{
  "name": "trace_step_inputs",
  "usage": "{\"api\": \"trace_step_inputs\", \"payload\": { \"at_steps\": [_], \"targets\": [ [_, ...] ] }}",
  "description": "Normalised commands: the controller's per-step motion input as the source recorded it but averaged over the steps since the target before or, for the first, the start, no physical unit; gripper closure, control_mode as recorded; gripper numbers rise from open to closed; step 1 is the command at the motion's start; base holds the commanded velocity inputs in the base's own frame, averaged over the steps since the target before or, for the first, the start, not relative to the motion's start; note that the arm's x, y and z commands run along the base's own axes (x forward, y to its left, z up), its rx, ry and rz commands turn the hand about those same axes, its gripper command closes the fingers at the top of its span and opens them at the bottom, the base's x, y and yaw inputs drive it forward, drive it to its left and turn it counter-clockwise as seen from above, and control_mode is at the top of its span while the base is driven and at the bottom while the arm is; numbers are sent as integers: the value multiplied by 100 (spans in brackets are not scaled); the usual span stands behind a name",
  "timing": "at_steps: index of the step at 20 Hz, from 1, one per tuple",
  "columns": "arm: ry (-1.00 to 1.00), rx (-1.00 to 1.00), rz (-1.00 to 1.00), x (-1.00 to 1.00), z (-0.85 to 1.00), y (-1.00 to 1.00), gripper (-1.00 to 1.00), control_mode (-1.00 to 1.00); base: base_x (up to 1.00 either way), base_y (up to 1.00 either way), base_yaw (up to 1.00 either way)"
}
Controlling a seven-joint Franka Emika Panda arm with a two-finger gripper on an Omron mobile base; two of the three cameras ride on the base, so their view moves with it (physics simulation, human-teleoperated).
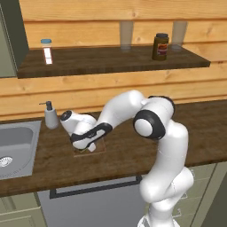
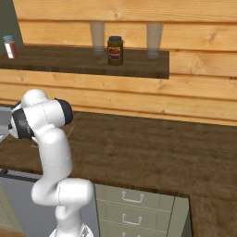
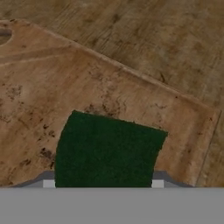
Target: Pick up the sponge from the counter and clean the cutting board by briefly scrubbing or pressing down on the cutting board. Once finished, release the sponge.
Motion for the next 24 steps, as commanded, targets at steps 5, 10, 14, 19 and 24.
{"api": "trace_step_inputs", "payload": {
  "at_steps": [5, 10, 14, 19, 24],
  "targets": [
    [-5, -3, -3, 0, -18, -17, 100, -100, 0, 0, 0],
    [0, 0, -3, 7, -11, -31, 100, -100, 0, 0, 0],
    [0, -2, -2, 4, -10, -33, 100, -100, 0, 0, 0],
    [0, -4, -3, 7, -17, -29, 100, -100, 0, 0, 0],
    [0, -2, -2, 10, -18, -37, 100, -100, 0, 0, 0]
  ]
}}
